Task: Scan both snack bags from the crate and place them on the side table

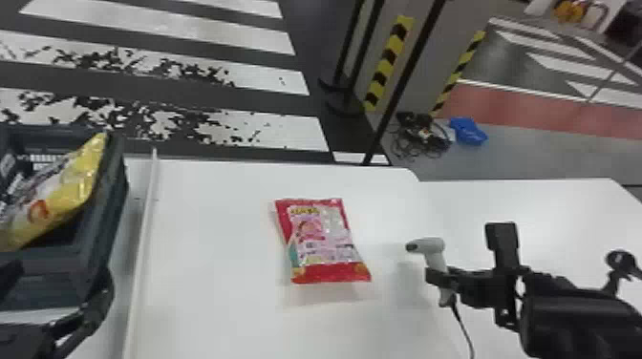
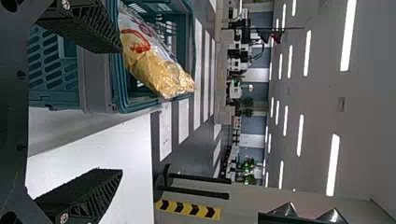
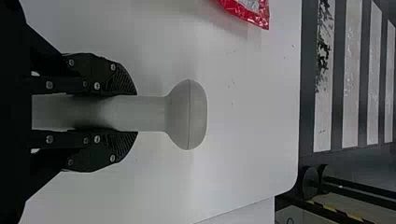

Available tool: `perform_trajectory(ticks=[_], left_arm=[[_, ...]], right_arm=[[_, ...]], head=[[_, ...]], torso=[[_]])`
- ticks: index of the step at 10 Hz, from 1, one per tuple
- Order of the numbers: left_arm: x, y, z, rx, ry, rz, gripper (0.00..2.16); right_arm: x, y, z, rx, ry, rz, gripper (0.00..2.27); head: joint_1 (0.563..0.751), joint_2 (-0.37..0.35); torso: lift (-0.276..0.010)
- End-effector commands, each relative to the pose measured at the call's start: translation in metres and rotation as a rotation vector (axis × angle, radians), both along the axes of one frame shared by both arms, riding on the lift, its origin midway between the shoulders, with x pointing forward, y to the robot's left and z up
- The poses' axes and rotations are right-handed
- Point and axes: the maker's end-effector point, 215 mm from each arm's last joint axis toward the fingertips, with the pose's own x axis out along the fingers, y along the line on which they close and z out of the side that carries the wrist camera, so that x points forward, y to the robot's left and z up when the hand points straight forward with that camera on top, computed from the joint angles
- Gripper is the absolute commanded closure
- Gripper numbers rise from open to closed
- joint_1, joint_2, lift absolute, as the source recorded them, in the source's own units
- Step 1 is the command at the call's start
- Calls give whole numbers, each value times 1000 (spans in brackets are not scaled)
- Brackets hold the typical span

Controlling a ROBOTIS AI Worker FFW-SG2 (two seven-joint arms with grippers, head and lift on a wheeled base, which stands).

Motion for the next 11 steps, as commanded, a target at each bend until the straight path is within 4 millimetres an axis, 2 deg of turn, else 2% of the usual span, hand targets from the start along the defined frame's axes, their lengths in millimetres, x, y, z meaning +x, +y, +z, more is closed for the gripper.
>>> perform_trajectory(ticks=[1,3,4,7,11], left_arm=[[0,-1,0,-2,-1,0,80],[1,-2,2,-2,-4,-2,80],[0,-2,1,-2,-2,-2,80],[0,-2,2,-3,-7,-2,80],[1,-1,6,-3,-17,0,80]], right_arm=[[-8,24,11,29,12,-7,2256],[-23,65,21,74,56,2,2256],[-25,83,28,76,58,23,2256],[-32,125,39,89,89,60,2256],[-33,158,57,79,89,98,2256]], head=[[695,-350],[695,-350],[695,-335],[695,-277],[695,-220]], torso=[[-95],[-95],[-95],[-95],[-95]])
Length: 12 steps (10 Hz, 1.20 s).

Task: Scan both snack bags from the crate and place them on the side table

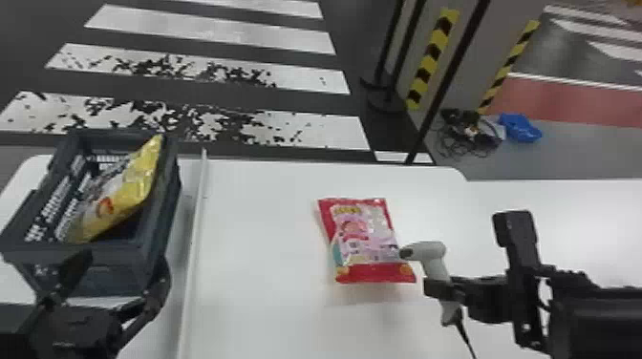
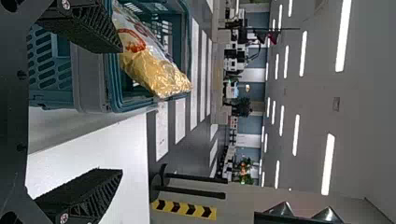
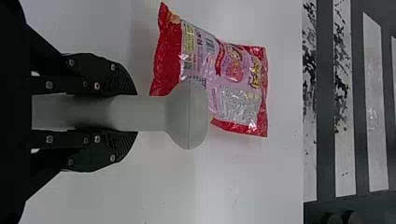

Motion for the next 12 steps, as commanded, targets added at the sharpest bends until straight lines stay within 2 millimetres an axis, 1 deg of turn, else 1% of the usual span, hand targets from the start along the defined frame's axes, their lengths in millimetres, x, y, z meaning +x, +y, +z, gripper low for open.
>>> perform_trajectory(ticks=[1,2,6,9,11,12], left_arm=[[0,-1,-1,-2,1,0,80],[0,-1,-1,-1,1,1,80],[-1,0,-1,-4,3,3,80],[-1,0,-1,-1,3,2,80],[-1,0,0,0,0,1,80],[-2,2,1,3,-2,0,80]], right_arm=[[0,13,4,6,1,16,2256],[3,26,5,12,-3,37,2256],[14,71,7,26,-11,110,2256],[23,99,10,21,-24,151,2256],[28,108,8,7,-22,163,2256],[32,109,1,-4,-10,165,2256]], head=[[695,-210],[695,-204],[695,-143],[695,-95],[695,-75],[695,-66]], torso=[[-95],[-95],[-95],[-95],[-95],[-95]])
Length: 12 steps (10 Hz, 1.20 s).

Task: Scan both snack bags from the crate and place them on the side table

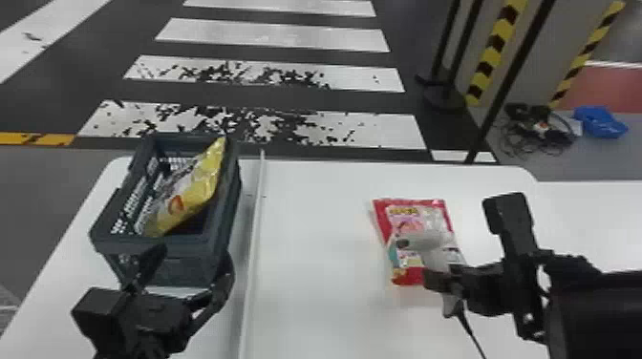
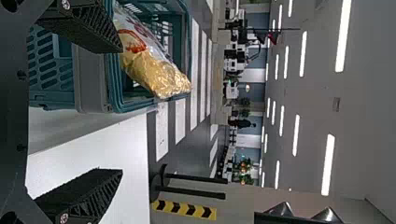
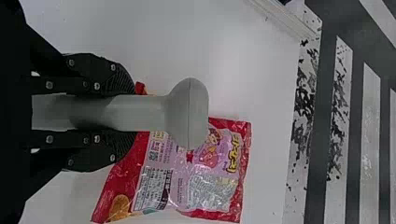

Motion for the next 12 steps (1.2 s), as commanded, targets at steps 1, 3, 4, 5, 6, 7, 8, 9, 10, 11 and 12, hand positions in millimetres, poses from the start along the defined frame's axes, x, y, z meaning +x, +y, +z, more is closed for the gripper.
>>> perform_trajectory(ticks=[1,3,4,5,6,7,8,9,10,11,12], left_arm=[[0,2,1,1,-3,1,80],[-1,3,1,3,-1,2,80],[-1,3,1,0,-3,3,80],[-1,3,-1,1,0,5,80],[-1,3,0,0,-4,3,80],[-2,4,1,-1,-6,5,80],[-2,4,1,-3,-6,5,80],[-2,4,2,-3,-9,5,80],[-2,4,1,-3,-7,5,80],[-2,4,0,-3,-6,5,80],[-2,4,1,-4,-9,6,80]], right_arm=[[2,3,-8,-14,14,8,2256],[8,4,-14,-31,13,18,2256],[9,2,-14,-41,10,18,2256],[10,-1,-14,-50,6,16,2256],[12,-7,-15,-78,4,10,2256],[11,-12,-17,-104,4,7,2256],[12,-15,-17,-124,-2,4,2256],[12,-15,-21,-138,1,12,2256],[13,-13,-22,-144,1,17,2256],[15,-12,-24,-155,-4,24,2256],[15,-12,-28,-162,0,24,2256]], head=[[695,-61],[695,-52],[695,-52],[695,-52],[695,-54],[695,-60],[695,-64],[695,-72],[695,-74],[695,-74],[695,-72]], torso=[[-95],[-95],[-95],[-95],[-95],[-95],[-95],[-95],[-95],[-95],[-95]])
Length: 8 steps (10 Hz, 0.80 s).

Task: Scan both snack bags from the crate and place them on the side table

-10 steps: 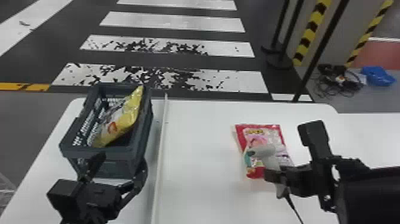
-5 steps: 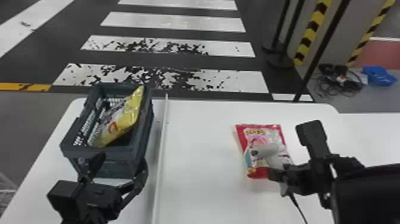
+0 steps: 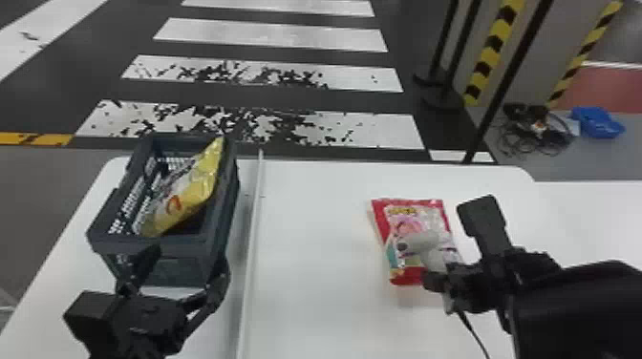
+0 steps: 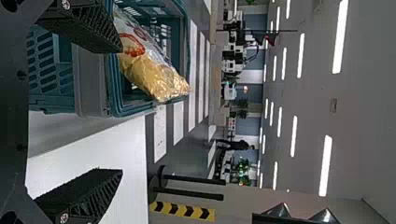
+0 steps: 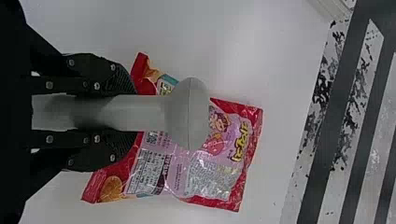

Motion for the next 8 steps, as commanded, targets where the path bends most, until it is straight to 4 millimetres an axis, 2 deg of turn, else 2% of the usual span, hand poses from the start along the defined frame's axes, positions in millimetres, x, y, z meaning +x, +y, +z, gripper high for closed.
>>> perform_trajectory(ticks=[1,5,7,8], left_arm=[[0,0,0,-1,-1,0,80],[0,0,1,-3,-4,1,80],[0,0,1,-3,-4,1,80],[0,0,1,-4,-4,2,80]], right_arm=[[2,1,-1,-5,-1,5,2256],[3,-3,3,-8,-10,-2,2256],[6,-23,9,-20,-22,-39,2256],[8,-45,14,-31,-34,-78,2256]], head=[[695,-72],[695,-71],[695,-75],[695,-85]], torso=[[-95],[-95],[-95],[-95]])
